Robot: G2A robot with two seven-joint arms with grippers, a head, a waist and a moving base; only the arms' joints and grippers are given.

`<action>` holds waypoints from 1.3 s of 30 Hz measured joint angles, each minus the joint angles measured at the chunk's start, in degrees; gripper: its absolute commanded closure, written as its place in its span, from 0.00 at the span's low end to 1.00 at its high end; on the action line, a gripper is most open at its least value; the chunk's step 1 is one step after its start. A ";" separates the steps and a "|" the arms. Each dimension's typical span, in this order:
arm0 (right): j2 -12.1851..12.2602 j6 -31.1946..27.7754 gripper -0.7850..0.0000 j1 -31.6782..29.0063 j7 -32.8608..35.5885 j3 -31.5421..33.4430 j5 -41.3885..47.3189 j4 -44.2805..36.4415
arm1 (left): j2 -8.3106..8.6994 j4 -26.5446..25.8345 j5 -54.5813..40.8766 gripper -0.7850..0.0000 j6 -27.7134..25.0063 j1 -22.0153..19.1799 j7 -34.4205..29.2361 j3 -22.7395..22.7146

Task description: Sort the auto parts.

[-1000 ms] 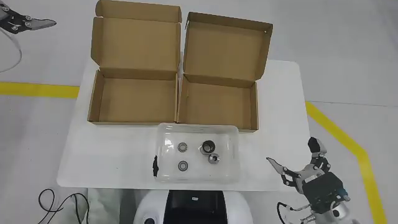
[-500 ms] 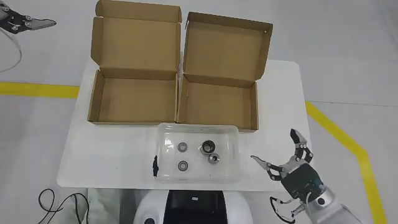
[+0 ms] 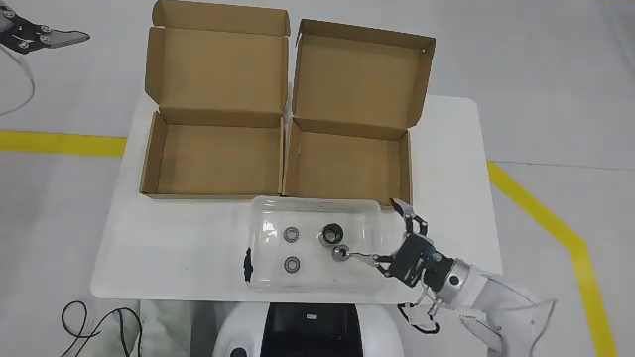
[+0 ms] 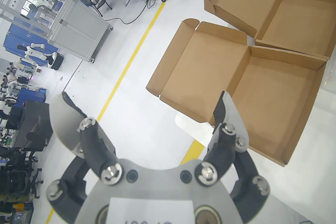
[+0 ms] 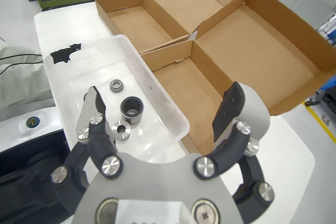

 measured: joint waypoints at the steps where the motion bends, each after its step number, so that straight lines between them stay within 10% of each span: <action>1: 0.06 -0.75 0.00 0.68 0.92 -0.62 -0.09 0.47 | 0.00 0.00 0.00 0.00 0.00 0.00 0.00 0.00; 39: 0.64 -7.22 0.00 15.26 9.79 -11.14 0.90 13.70 | 0.00 0.00 0.00 0.00 0.00 0.00 0.00 0.00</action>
